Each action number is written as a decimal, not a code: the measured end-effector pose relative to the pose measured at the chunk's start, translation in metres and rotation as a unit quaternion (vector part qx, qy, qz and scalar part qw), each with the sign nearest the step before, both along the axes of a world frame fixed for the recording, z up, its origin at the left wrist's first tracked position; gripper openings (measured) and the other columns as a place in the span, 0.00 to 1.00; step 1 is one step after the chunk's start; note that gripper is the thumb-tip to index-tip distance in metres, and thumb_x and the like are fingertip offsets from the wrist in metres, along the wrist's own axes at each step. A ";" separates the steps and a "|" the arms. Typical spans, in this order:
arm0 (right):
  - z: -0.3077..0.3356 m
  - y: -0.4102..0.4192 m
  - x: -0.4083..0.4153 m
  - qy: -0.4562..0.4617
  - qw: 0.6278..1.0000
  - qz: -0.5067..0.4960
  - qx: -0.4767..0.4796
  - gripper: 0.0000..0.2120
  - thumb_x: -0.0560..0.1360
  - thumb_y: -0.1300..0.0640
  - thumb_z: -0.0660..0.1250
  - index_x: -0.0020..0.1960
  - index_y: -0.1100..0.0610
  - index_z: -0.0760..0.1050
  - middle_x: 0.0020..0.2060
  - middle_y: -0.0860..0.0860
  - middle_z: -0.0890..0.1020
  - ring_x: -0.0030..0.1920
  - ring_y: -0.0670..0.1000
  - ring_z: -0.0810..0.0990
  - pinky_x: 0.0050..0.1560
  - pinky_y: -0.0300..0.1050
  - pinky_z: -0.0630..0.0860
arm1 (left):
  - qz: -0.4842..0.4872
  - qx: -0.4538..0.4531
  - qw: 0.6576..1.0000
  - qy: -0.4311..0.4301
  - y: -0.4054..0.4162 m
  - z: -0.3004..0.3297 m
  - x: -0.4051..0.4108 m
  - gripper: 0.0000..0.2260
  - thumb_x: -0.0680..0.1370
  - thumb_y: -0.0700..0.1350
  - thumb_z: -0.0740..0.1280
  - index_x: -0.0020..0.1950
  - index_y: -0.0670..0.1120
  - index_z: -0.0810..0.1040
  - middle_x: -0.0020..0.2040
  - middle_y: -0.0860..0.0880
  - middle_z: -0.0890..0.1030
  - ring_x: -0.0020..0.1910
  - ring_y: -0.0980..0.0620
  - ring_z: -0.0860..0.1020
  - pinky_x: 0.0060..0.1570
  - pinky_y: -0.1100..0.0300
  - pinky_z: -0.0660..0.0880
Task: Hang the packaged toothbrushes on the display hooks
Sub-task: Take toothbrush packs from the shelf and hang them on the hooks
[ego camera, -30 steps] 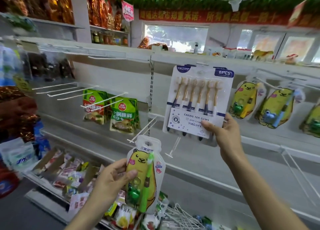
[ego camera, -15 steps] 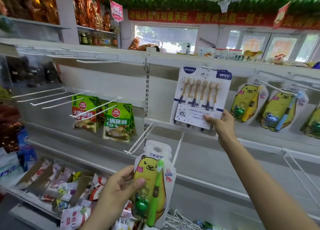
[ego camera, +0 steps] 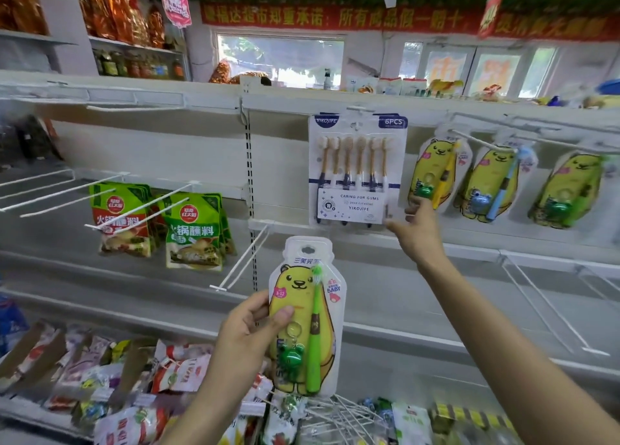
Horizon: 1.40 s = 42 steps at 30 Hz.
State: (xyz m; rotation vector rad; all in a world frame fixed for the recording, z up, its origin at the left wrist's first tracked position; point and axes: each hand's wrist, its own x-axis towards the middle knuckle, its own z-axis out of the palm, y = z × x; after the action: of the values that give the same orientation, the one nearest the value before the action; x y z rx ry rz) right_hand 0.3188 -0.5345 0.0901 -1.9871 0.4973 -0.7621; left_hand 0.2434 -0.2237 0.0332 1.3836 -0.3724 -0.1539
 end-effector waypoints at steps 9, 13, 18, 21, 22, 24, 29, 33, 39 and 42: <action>0.005 0.009 -0.131 0.025 0.973 0.215 0.084 0.15 0.81 0.51 0.63 0.52 0.61 0.84 0.45 0.57 0.87 0.48 0.56 0.86 0.50 0.46 0.83 | -0.070 0.013 0.997 -0.002 -0.098 0.006 -0.007 0.08 0.77 0.42 0.69 0.55 0.48 0.82 0.49 0.49 0.87 0.48 0.49 0.85 0.39 0.59 0.81; -0.002 -0.012 -0.170 0.019 0.973 0.210 0.093 0.07 0.75 0.55 0.72 0.50 0.57 0.83 0.46 0.54 0.87 0.46 0.50 0.84 0.45 0.42 0.80 | -0.099 0.007 0.995 0.012 -0.147 0.011 -0.020 0.09 0.78 0.42 0.69 0.58 0.47 0.82 0.50 0.47 0.86 0.47 0.47 0.86 0.34 0.56 0.81; -0.005 -0.060 -0.208 -0.008 0.983 0.155 0.101 0.08 0.72 0.67 0.74 0.48 0.57 0.82 0.44 0.54 0.87 0.46 0.51 0.86 0.46 0.45 0.82 | -0.170 0.025 0.985 0.002 -0.199 0.011 -0.041 0.09 0.78 0.44 0.70 0.58 0.46 0.82 0.52 0.47 0.86 0.47 0.47 0.86 0.35 0.53 0.82; -0.002 -0.092 -0.227 -0.046 0.985 0.125 0.107 0.08 0.73 0.67 0.74 0.49 0.58 0.83 0.44 0.54 0.88 0.45 0.52 0.86 0.46 0.45 0.82 | -0.213 0.034 0.976 0.005 -0.229 0.009 -0.053 0.10 0.76 0.40 0.71 0.58 0.43 0.82 0.52 0.45 0.86 0.46 0.47 0.86 0.38 0.54 0.83; 0.000 -0.103 -0.233 -0.063 0.986 0.116 0.106 0.08 0.73 0.68 0.73 0.49 0.58 0.83 0.43 0.54 0.88 0.44 0.51 0.86 0.44 0.43 0.81 | -0.222 0.039 0.974 0.002 -0.239 0.008 -0.056 0.10 0.76 0.39 0.72 0.57 0.42 0.82 0.52 0.44 0.85 0.46 0.46 0.86 0.39 0.55 0.83; 0.008 -0.126 -0.244 -0.096 0.984 0.106 0.104 0.08 0.72 0.70 0.72 0.47 0.59 0.82 0.40 0.51 0.87 0.42 0.48 0.86 0.42 0.39 0.80 | -0.235 0.048 0.971 -0.011 -0.259 0.008 -0.062 0.09 0.75 0.36 0.72 0.55 0.40 0.83 0.50 0.42 0.86 0.42 0.48 0.85 0.38 0.60 0.82; 0.025 -0.182 -0.267 -0.146 0.980 0.103 0.089 0.07 0.73 0.67 0.72 0.51 0.60 0.82 0.44 0.51 0.87 0.46 0.48 0.86 0.46 0.39 0.80 | -0.233 0.053 0.969 -0.063 -0.317 0.017 -0.078 0.13 0.70 0.34 0.76 0.52 0.44 0.83 0.46 0.47 0.86 0.40 0.44 0.85 0.41 0.59 0.82; 0.037 -0.221 -0.281 -0.183 0.973 0.113 0.083 0.07 0.73 0.67 0.72 0.50 0.59 0.82 0.43 0.49 0.87 0.45 0.46 0.85 0.46 0.37 0.80 | -0.202 0.040 0.974 -0.099 -0.364 0.028 -0.096 0.14 0.69 0.31 0.76 0.49 0.46 0.84 0.43 0.46 0.85 0.39 0.40 0.84 0.40 0.56 0.82; 0.050 -0.266 -0.299 -0.209 0.965 0.150 0.043 0.07 0.74 0.66 0.71 0.50 0.59 0.82 0.45 0.51 0.87 0.47 0.49 0.85 0.49 0.41 0.81 | -0.148 0.023 0.980 -0.133 -0.411 0.037 -0.121 0.11 0.69 0.32 0.76 0.46 0.46 0.84 0.43 0.46 0.85 0.38 0.39 0.84 0.42 0.50 0.83; 0.056 -0.282 -0.301 -0.221 0.960 0.163 0.047 0.07 0.74 0.66 0.71 0.51 0.60 0.82 0.44 0.51 0.87 0.46 0.49 0.85 0.47 0.40 0.80 | -0.129 0.013 0.981 -0.145 -0.423 0.044 -0.131 0.11 0.69 0.31 0.76 0.47 0.44 0.84 0.43 0.45 0.85 0.37 0.38 0.83 0.41 0.52 0.83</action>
State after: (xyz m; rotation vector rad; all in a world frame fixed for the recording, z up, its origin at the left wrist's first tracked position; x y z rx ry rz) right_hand 0.0181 -0.8167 0.1465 -1.6827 -0.0584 -0.9155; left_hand 0.1122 -0.6470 0.0777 1.3833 -0.7967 -0.1693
